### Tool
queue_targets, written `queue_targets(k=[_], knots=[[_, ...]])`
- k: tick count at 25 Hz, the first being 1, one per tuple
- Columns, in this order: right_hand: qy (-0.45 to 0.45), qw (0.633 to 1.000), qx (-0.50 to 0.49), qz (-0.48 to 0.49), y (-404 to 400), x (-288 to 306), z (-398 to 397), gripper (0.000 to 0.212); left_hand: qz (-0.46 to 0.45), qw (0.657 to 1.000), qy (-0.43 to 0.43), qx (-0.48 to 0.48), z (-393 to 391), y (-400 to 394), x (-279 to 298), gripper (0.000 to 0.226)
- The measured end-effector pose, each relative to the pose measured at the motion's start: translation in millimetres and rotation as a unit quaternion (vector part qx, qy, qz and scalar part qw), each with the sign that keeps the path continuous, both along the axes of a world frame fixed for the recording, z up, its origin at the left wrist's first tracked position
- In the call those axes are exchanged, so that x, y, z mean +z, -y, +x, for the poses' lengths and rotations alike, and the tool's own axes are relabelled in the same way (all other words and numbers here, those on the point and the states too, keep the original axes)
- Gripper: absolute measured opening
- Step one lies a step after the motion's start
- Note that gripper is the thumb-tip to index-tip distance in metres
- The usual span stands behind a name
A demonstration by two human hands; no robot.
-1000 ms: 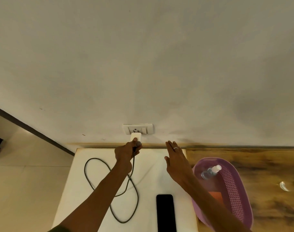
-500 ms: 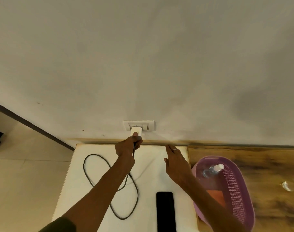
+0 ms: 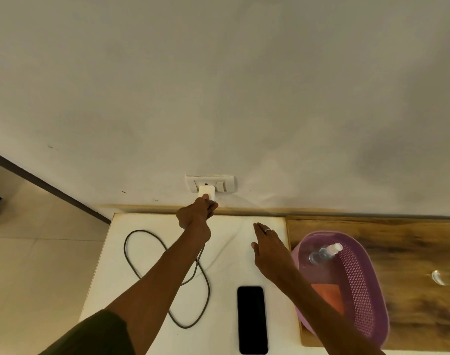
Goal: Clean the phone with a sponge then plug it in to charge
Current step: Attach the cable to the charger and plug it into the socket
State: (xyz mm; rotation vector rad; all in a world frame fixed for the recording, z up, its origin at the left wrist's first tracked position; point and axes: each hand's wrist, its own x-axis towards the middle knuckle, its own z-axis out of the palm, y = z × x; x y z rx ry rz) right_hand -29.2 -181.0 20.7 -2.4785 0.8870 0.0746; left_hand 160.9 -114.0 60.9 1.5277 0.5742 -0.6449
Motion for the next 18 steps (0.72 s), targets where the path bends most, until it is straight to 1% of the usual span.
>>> queue_targets(k=[5, 9, 13, 14, 15, 16, 17, 18], knots=[[-0.005, 1.000, -0.002, 0.015, 0.1, -2.5, -2.9, 0.051, 0.015, 1.000, 0.012, -0.010, 0.3, 0.6, -0.2, 0.018], [-0.010, 1.000, 0.004, 0.020, -2.8, -5.1, -4.3, 0.050, -0.024, 0.999, -0.002, -0.028, 0.6, -5.6, -0.8, 0.014], [-0.013, 1.000, -0.003, 0.016, -2.8, -12.9, -6.0, 0.052, -0.074, 0.996, -0.021, -0.048, 2.8, -12.6, 2.8, 0.021], [-0.014, 1.000, -0.004, 0.017, -5.1, -14.9, -6.2, 0.051, -0.054, 0.997, -0.003, -0.057, 2.2, -14.1, 4.5, 0.023], [-0.016, 1.000, -0.006, 0.016, -8.1, -16.3, -6.9, 0.051, -0.008, 0.997, 0.033, -0.071, 0.1, -15.8, 5.3, 0.027], [-0.018, 1.000, -0.008, 0.013, -11.8, -17.2, -8.0, 0.051, 0.055, 0.991, 0.091, -0.082, -4.2, -18.9, 6.6, 0.033], [-0.020, 1.000, -0.008, 0.009, -15.5, -18.3, -9.2, 0.051, 0.112, 0.976, 0.169, -0.086, -11.4, -24.5, 9.1, 0.040], [-0.020, 1.000, -0.008, 0.006, -18.2, -20.0, -10.2, 0.051, 0.147, 0.951, 0.257, -0.090, -20.0, -31.1, 10.5, 0.041]])
